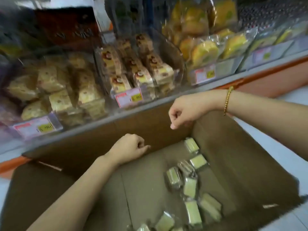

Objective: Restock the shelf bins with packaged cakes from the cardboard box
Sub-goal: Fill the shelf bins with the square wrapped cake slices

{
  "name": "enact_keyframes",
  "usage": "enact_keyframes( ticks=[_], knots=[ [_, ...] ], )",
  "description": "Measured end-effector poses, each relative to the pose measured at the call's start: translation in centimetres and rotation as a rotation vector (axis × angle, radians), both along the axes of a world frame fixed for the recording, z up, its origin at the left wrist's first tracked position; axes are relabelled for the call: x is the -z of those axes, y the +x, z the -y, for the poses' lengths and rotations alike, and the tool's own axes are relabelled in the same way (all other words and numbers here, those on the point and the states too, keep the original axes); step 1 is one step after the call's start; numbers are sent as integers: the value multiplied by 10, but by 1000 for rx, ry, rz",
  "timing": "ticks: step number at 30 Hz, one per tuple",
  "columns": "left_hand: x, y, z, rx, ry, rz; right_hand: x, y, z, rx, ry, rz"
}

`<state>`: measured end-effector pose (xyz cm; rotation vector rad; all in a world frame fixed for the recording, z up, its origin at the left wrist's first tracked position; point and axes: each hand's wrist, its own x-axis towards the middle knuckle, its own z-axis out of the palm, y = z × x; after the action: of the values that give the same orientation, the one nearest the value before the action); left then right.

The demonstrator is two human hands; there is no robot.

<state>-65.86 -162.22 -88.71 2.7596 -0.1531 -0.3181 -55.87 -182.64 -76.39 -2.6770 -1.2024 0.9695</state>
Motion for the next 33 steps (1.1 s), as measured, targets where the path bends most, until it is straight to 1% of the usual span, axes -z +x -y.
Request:
enact_keyframes(
  ticks=[2, 4, 7, 8, 9, 12, 15, 18, 21, 22, 26, 28, 31, 33],
  knots=[
    [29, -7, 4, -76, -87, -218, 48, -2, 6, 21, -78, -44],
    [50, -10, 10, -160, -167, -370, 103, -4, 13, 40, -176, -31],
    [76, -14, 25, -239, -178, -494, 180, -6, 29, -1, -420, -16],
    [87, -14, 31, -261, -173, -513, 204, -2, 36, -14, -472, -9],
    [97, -15, 38, -281, -157, -522, 223, 0, 44, 7, -483, -4],
    [141, -16, 63, -355, -161, -604, 270, 2, 63, 173, -401, -34],
    [181, -13, 88, -523, -218, -658, 304, -10, 65, 348, -291, -47],
    [212, -1, 117, -721, -249, -620, 330, -21, 57, 490, -267, -44],
    [238, 8, 146, -758, -213, -591, 350, -27, 48, 574, -254, 7],
    [243, 9, 152, -789, -240, -585, 354, -28, 46, 603, -241, 9],
    [257, 6, 152, -1013, -437, -612, 357, -25, 44, 680, -185, -14],
    [257, 5, 146, -1125, -633, -628, 356, -24, 48, 709, -148, -21],
    [254, -1, 123, -1248, -903, -672, 346, -20, 53, 851, -91, -134],
    [239, -7, 102, -1292, -1183, -730, 335, -15, 54, 926, -59, -207]
  ],
)
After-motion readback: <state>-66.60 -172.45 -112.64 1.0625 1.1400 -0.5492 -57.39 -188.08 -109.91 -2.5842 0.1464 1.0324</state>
